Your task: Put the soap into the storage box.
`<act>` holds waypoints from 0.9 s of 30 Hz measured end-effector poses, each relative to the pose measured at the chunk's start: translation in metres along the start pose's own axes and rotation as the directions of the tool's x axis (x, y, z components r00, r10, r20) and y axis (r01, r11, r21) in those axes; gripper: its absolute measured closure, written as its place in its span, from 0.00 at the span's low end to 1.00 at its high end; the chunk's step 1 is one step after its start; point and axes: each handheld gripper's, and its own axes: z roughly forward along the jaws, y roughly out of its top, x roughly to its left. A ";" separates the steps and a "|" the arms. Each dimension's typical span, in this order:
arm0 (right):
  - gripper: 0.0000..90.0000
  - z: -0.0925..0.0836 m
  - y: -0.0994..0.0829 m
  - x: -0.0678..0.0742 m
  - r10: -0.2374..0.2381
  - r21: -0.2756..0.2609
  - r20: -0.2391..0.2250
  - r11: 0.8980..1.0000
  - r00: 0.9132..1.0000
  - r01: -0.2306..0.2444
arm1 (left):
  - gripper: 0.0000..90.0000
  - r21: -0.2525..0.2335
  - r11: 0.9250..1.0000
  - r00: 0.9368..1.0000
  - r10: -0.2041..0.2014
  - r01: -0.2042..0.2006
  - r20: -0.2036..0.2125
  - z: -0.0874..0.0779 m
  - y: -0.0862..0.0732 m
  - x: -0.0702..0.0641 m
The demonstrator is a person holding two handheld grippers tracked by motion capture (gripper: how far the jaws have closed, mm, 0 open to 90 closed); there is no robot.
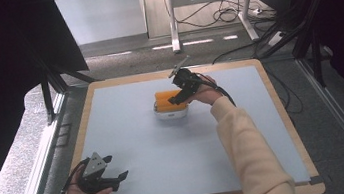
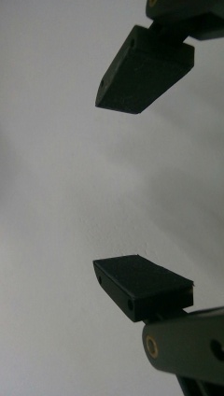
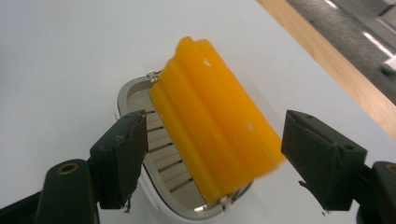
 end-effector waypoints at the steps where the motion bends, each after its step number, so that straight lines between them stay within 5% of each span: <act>1: 0.26 -0.003 -0.003 0.000 0.026 -0.009 0.016 1.000 1.000 -0.026 | 0.22 0.001 1.000 1.000 0.001 -0.001 -0.002 0.000 0.000 0.000; 6: 0.27 -0.016 -0.018 0.002 0.100 -0.028 0.046 0.995 0.994 -0.099 | 0.22 -0.006 1.000 1.000 -0.010 0.010 -0.004 0.001 0.000 0.000; 17: 0.28 -0.060 -0.063 0.027 0.130 -0.122 0.074 0.985 0.989 -0.121 | 0.22 -0.003 1.000 1.000 -0.013 0.013 -0.010 0.001 0.000 -0.001; 21: 0.27 -0.078 -0.086 0.040 0.148 -0.171 0.082 0.976 0.986 -0.132 | 0.22 -0.006 1.000 1.000 -0.016 0.016 -0.013 0.001 0.000 -0.001; 24: 0.27 -0.091 -0.104 0.049 0.175 -0.218 0.046 0.962 0.983 -0.162 | 0.22 -0.007 1.000 1.000 -0.019 0.018 -0.013 0.000 0.000 -0.001; 27: 0.26 -0.101 -0.125 0.061 0.180 -0.227 0.071 0.961 0.981 -0.159 | 0.22 -0.004 1.000 1.000 -0.021 0.021 -0.013 0.000 0.000 0.000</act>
